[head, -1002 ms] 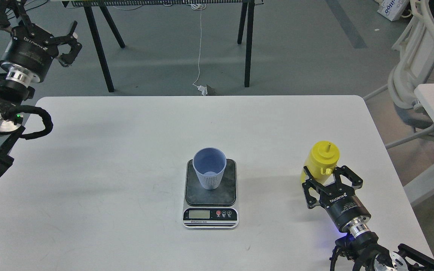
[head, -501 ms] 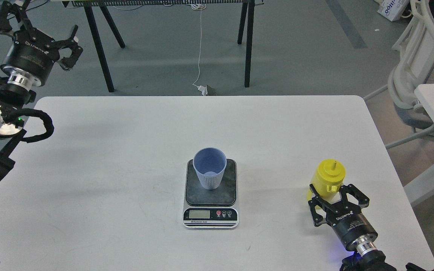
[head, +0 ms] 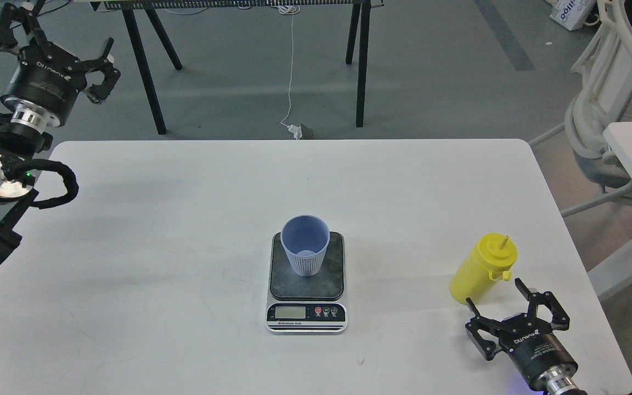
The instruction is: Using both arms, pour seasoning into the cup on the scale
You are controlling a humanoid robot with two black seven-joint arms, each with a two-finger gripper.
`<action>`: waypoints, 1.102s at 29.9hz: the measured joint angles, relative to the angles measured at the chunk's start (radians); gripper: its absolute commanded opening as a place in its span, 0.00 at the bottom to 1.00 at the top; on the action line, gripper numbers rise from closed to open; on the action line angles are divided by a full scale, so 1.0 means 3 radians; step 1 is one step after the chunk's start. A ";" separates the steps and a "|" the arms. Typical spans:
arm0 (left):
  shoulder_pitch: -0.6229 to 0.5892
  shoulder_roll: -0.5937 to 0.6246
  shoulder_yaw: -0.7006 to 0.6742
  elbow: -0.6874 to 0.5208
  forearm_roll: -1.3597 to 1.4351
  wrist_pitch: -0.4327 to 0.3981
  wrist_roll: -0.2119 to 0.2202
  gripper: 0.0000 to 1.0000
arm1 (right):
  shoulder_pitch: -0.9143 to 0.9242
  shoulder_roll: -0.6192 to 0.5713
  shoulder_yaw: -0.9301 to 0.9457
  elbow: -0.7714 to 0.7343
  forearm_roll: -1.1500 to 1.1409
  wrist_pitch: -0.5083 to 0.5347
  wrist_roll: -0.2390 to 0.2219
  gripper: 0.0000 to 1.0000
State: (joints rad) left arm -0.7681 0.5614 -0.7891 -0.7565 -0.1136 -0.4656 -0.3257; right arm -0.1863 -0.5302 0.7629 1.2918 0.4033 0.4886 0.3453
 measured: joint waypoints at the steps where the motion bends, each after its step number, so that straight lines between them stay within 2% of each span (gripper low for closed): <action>1: 0.0002 0.0003 -0.0001 -0.0016 0.0000 0.0001 0.0000 1.00 | -0.0081 -0.0064 0.0005 0.0054 -0.0051 0.0000 0.0000 0.98; 5: 0.0004 0.0010 -0.0021 -0.0042 -0.0004 0.0002 0.0001 1.00 | -0.0379 -0.0396 0.0067 0.0229 -0.0222 0.0000 0.0000 0.98; 9: 0.0004 0.0039 -0.0032 -0.0045 -0.0015 -0.0009 0.0029 1.00 | -0.0538 -0.0924 0.0181 0.0266 -0.0273 0.0000 0.0000 0.98; 12: 0.0012 0.0084 -0.0034 -0.0034 -0.0018 -0.0028 0.0040 1.00 | -0.0516 -0.1310 0.0362 0.0129 -0.0284 0.0000 0.0000 0.99; 14: 0.0013 0.0093 -0.0034 -0.0028 -0.0018 -0.0037 0.0045 1.00 | -0.0452 -0.1433 0.0646 -0.0067 -0.0288 0.0000 0.0004 0.99; 18: 0.0013 0.0095 -0.0032 -0.0012 -0.0018 -0.0034 0.0051 1.00 | -0.0128 -0.1375 0.1179 -0.0529 -0.0294 0.0000 0.0013 0.99; 22: 0.0013 0.0080 -0.0024 0.0005 -0.0018 -0.0023 0.0070 1.00 | 0.0672 -0.1094 0.1309 -0.1085 -0.0389 0.0000 0.0012 0.99; 26: 0.0047 0.0073 -0.0024 0.0023 -0.0024 -0.0023 0.0122 1.00 | 0.1525 -0.0920 0.1086 -0.1593 -0.0658 0.0000 -0.0019 0.99; 33: 0.0141 0.0070 -0.0025 0.0032 -0.0025 -0.0038 0.0134 0.99 | 0.2607 -0.0500 0.0498 -0.2067 -0.0720 0.0000 -0.0140 0.99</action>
State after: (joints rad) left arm -0.7257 0.5825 -0.7967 -0.7469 -0.1212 -0.4768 -0.2857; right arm 0.5958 -0.6802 0.9124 0.6718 0.1874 0.4887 0.3034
